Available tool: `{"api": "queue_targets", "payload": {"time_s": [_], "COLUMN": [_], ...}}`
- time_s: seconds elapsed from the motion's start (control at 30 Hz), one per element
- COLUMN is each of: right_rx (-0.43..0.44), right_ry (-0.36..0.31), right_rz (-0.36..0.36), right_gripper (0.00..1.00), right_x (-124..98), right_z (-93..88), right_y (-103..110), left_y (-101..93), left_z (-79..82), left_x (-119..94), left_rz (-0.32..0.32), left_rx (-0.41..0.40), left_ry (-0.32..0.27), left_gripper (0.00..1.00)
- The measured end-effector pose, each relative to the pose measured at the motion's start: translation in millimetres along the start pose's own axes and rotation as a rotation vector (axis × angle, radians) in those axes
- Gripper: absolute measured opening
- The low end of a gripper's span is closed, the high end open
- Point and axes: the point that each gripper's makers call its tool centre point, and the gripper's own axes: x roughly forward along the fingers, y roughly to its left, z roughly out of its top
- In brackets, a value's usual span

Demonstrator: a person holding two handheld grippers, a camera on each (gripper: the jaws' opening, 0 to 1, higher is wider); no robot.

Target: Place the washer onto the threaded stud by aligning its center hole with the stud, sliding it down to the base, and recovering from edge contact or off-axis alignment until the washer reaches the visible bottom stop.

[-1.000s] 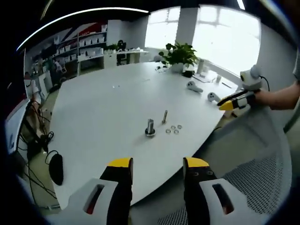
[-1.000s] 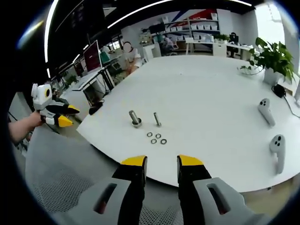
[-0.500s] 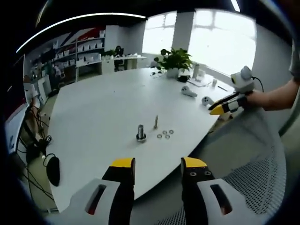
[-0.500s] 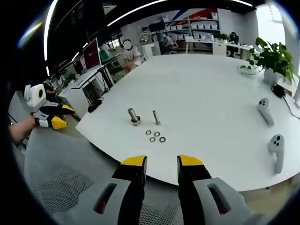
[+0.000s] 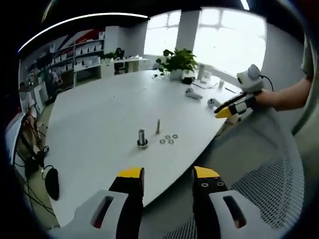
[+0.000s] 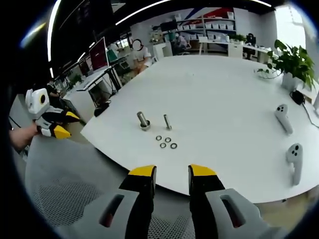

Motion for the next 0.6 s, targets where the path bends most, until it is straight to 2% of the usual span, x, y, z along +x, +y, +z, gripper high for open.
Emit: {"api": "queue_targets", "payload": {"time_s": [0.07, 0.23, 0.33, 0.6], "right_rx": [-0.001, -0.001, 0.014, -0.029], "right_ry": [0.001, -0.004, -0.032, -0.007], "right_rz": [0.007, 0.014, 0.013, 0.033], "right_gripper": [0.28, 0.28, 0.28, 0.3], "right_x": [0.4, 0.0, -2.0, -1.3], "right_z": [0.0, 0.8, 6.0, 3.7], "right_y": [1.4, 3.3, 2.6, 7.8], "left_y": [-1.6, 3.2, 3.1, 3.8], "left_z": [1.3, -0.3, -1.4, 0.4], "left_x": [0.1, -0.2, 0.1, -0.5], "left_rz": [-0.024, 0.002, -0.003, 0.001], "left_rx": [-0.029, -0.042, -0.056, -0.057], "left_ry": [-0.012, -0.006, -0.002, -0.011], "left_gripper": [0.32, 0.34, 0.34, 0.37]}}
